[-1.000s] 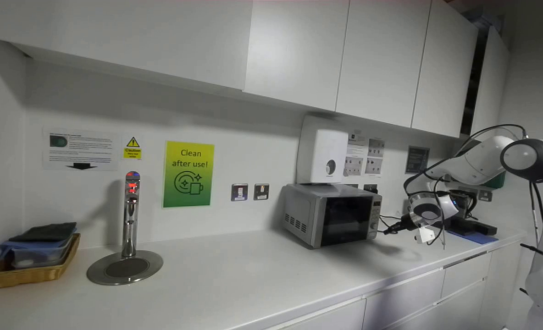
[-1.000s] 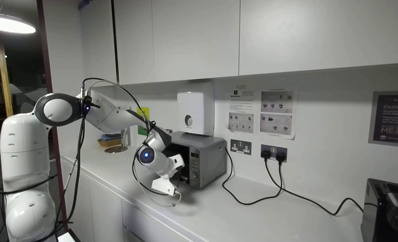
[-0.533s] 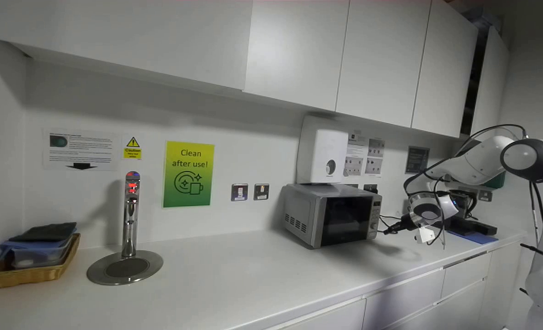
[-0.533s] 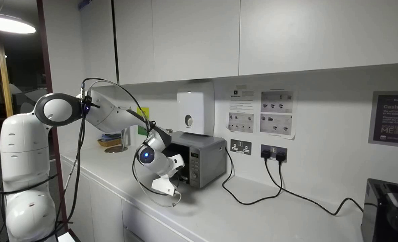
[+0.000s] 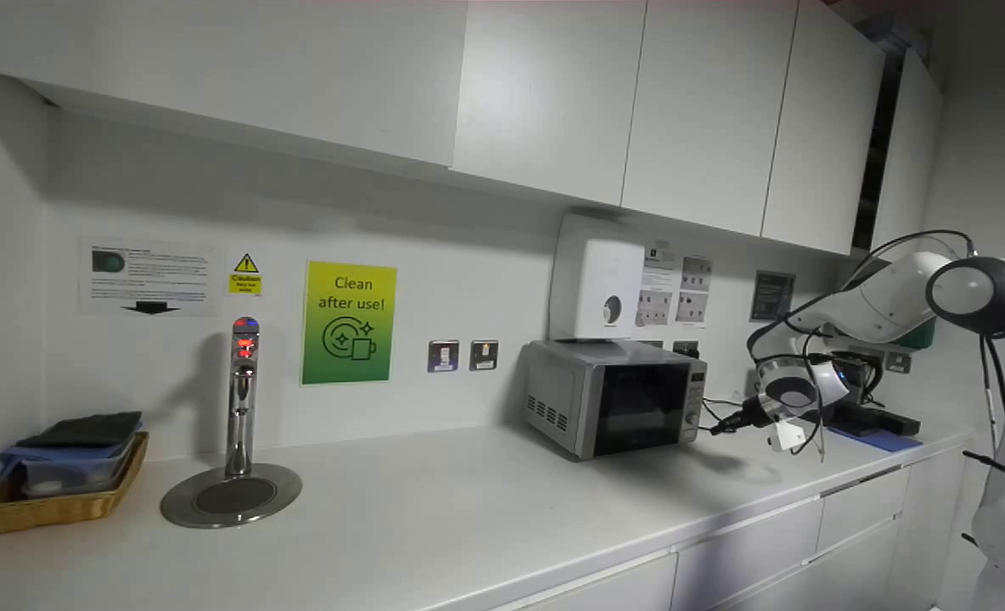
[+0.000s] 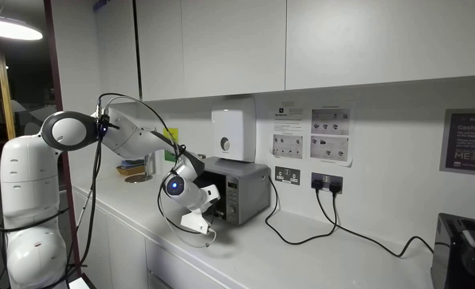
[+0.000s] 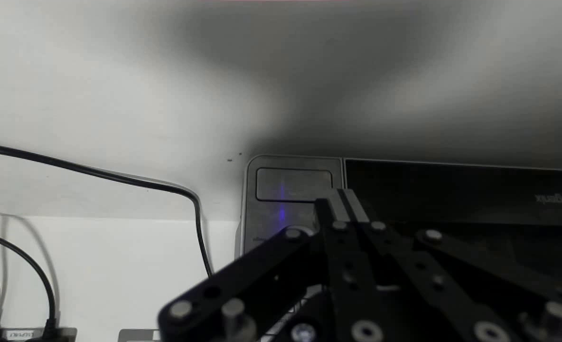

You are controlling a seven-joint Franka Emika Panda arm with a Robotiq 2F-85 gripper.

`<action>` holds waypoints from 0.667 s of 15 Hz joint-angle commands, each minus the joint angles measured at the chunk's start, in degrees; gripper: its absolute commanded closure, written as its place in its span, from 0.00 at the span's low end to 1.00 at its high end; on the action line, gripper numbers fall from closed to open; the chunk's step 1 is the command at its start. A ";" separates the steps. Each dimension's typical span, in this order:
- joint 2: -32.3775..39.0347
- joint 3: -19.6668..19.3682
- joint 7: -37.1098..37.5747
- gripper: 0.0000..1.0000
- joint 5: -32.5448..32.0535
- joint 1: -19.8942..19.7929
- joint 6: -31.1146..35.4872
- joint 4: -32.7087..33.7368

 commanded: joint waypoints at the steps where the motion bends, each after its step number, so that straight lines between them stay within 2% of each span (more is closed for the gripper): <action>1: 0.29 -0.11 -0.74 1.00 0.73 -0.10 -0.05 0.59; 10: 0.71 -0.55 -3.75 1.00 5.47 -0.46 -0.23 1.26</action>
